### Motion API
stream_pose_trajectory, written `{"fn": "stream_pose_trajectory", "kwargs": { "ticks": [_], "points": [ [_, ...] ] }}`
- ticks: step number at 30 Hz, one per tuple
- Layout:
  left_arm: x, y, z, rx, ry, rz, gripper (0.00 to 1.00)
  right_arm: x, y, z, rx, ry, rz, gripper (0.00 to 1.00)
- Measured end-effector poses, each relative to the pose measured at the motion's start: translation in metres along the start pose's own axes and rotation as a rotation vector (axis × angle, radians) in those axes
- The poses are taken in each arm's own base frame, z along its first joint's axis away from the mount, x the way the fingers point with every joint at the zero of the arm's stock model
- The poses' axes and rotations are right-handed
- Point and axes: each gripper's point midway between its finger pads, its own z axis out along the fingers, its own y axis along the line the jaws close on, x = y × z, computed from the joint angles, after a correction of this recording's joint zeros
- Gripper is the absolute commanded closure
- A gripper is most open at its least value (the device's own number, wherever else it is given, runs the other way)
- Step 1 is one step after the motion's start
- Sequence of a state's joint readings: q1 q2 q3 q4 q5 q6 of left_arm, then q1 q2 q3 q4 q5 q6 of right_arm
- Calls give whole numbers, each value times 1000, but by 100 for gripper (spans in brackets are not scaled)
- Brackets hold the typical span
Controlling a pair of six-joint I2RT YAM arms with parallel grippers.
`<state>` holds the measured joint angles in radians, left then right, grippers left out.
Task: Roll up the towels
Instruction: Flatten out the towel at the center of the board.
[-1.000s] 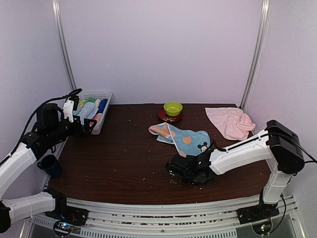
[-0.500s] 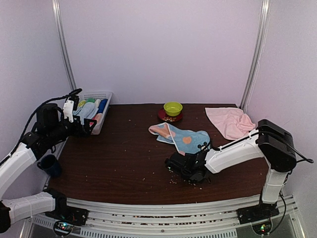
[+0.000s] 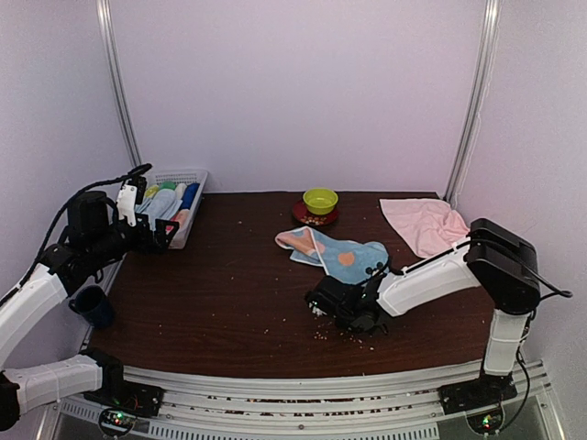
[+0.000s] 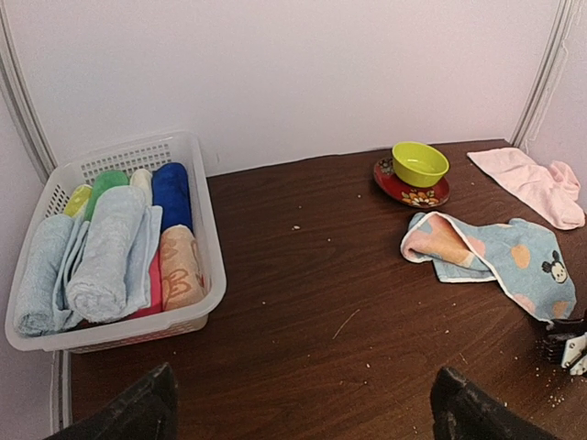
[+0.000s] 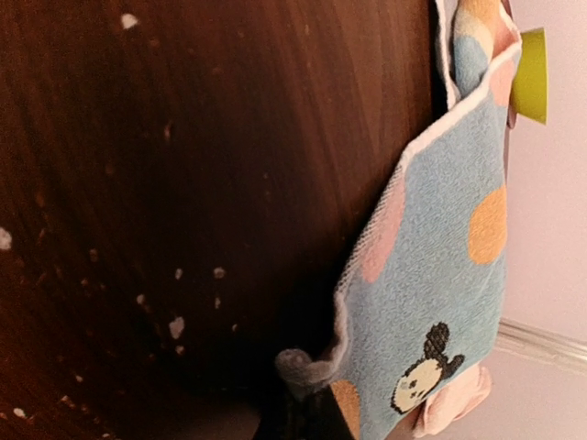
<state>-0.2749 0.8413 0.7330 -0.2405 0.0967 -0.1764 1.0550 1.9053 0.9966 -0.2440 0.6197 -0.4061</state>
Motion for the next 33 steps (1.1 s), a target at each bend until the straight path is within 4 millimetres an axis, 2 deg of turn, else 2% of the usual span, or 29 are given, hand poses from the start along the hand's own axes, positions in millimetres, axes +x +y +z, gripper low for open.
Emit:
{"fn": "stream_pose_trajectory", "kwargs": {
  "ticks": [4, 7, 12, 13, 19, 21, 24, 27, 29, 30, 31, 33],
  "points": [
    [0, 0, 0, 2, 0, 0, 2, -1, -1, 1, -7, -8, 18, 100],
    [1, -2, 1, 9, 3, 2, 2, -5, -14, -6, 4, -31, 76, 100],
    [8, -8, 7, 53, 32, 13, 2, -16, -63, -39, 65, -126, 268, 100],
    [10, -10, 10, 67, 43, 14, 2, -18, -80, -51, 90, -158, 336, 100],
    [32, -30, 29, 147, 145, 19, 2, -13, -125, -83, 177, -217, 547, 100],
    [31, -50, 34, 184, 174, 38, 2, -5, -135, -89, 213, -209, 603, 100],
    [19, -90, 37, 264, 170, 64, 2, 11, -151, -95, 278, -177, 685, 100],
    [12, -123, 49, 324, 159, 59, 2, 39, -174, -97, 350, -130, 790, 100],
    [21, -135, 69, 335, 182, 44, 2, 62, -195, -99, 403, -104, 884, 100],
    [34, -139, 85, 332, 212, 36, 2, 76, -205, -101, 431, -92, 929, 100],
    [39, -140, 89, 330, 224, 33, 2, 90, -215, -104, 463, -80, 976, 100],
    [62, -144, 111, 322, 274, 30, 2, 116, -230, -111, 526, -65, 1056, 100]
  ]
}}
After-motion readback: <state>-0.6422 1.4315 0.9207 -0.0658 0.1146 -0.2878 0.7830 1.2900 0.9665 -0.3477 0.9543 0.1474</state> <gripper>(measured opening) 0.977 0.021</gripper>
